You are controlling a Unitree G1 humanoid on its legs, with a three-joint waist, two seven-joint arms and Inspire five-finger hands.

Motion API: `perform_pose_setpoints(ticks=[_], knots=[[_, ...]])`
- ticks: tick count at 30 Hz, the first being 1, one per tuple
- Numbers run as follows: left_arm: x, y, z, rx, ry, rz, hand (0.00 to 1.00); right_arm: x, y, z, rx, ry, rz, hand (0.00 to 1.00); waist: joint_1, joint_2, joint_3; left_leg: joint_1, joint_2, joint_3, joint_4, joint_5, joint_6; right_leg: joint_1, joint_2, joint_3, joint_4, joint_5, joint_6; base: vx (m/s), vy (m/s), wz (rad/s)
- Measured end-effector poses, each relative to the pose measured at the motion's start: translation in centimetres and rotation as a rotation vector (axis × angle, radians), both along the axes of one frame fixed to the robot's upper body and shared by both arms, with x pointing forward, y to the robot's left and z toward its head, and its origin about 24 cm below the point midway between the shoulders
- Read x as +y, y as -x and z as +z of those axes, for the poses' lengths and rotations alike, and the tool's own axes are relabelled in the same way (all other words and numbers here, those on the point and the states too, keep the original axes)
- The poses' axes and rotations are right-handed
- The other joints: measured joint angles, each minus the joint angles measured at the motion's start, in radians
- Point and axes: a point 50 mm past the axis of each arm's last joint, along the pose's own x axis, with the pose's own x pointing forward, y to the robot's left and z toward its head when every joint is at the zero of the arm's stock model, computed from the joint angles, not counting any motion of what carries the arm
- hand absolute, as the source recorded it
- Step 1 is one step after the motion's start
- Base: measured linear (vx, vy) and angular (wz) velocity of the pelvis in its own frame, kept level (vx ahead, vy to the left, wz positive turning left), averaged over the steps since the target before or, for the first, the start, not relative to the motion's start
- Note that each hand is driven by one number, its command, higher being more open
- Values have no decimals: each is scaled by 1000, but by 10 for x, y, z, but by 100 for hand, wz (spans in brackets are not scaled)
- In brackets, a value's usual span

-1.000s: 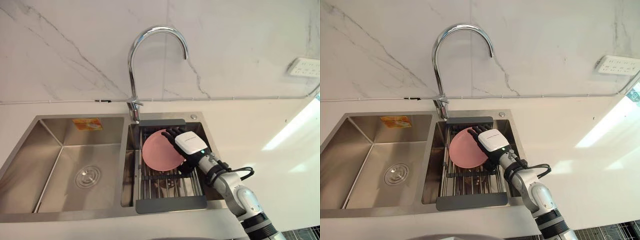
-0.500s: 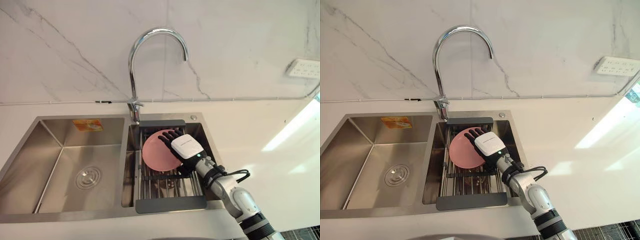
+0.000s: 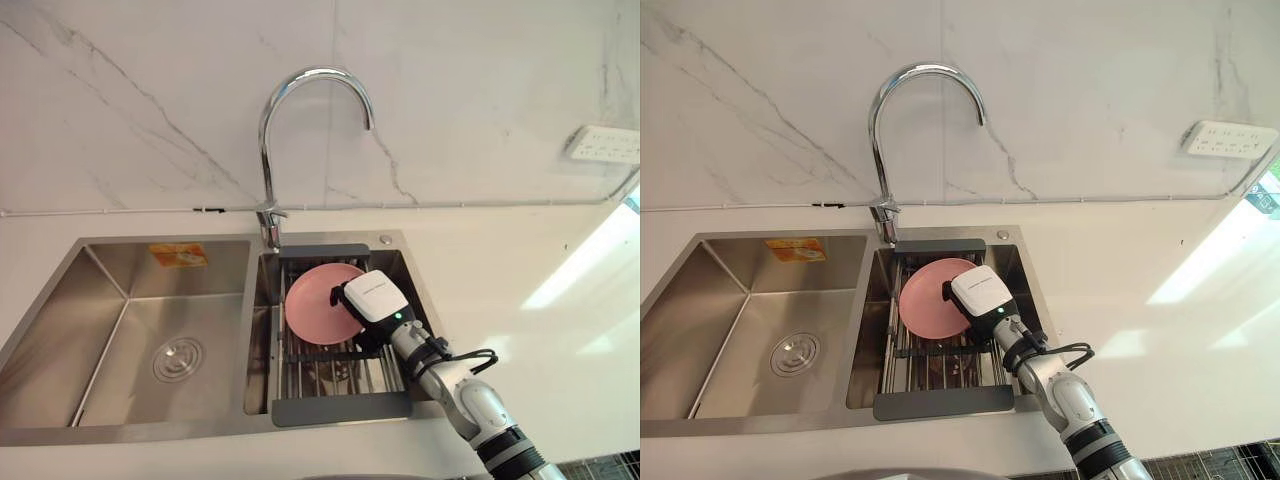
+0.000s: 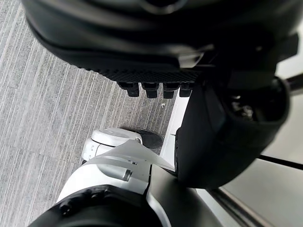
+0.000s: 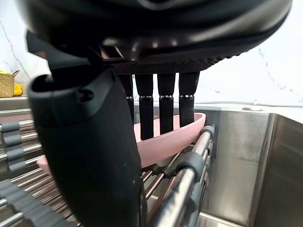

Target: Walk over to the sink, pick up the cup, carry it to the dishwasher, place the cup inside the dishwasher, then close the dishwasher door

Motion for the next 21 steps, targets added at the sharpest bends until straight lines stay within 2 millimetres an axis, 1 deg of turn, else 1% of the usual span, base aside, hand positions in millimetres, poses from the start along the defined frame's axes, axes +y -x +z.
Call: perform_pose_setpoints(ticks=[7,10,11,12,16,21], knots=[[0,0,0,-6,-6,-1,100,-4,0,-3,-48,-30,-34,0,3,3,2,-4,0,-5,-1,6,-3,-3,1,-5,0,0,0,0,0,1],[0,-1,0,-12,-8,-1,100,-11,-4,0,-86,-43,-91,0,3,8,5,-5,0,-5,-1,6,-3,-4,1,-4,-1,1,1,0,0,0],[-1,-1,0,-17,-7,-1,100,-17,-6,3,-106,-64,-121,0,5,13,8,-6,0,-5,-1,6,-3,-5,1,-4,-1,1,1,0,0,0],[-2,-1,0,-18,-7,0,100,-19,-7,4,-112,-71,-129,0,5,13,9,-6,0,-5,-1,6,-3,-5,1,-4,-1,1,1,0,0,0],[-7,-2,-1,-28,2,2,100,-23,-8,9,-126,-132,-151,0,2,31,20,-9,1,-2,-1,6,-3,-11,2,-1,-1,3,3,0,0,0],[-7,-2,-1,-38,-1,2,100,-27,-10,15,-140,-167,-163,0,2,34,23,-10,2,0,0,6,-3,-14,4,2,-1,3,3,0,0,0]])
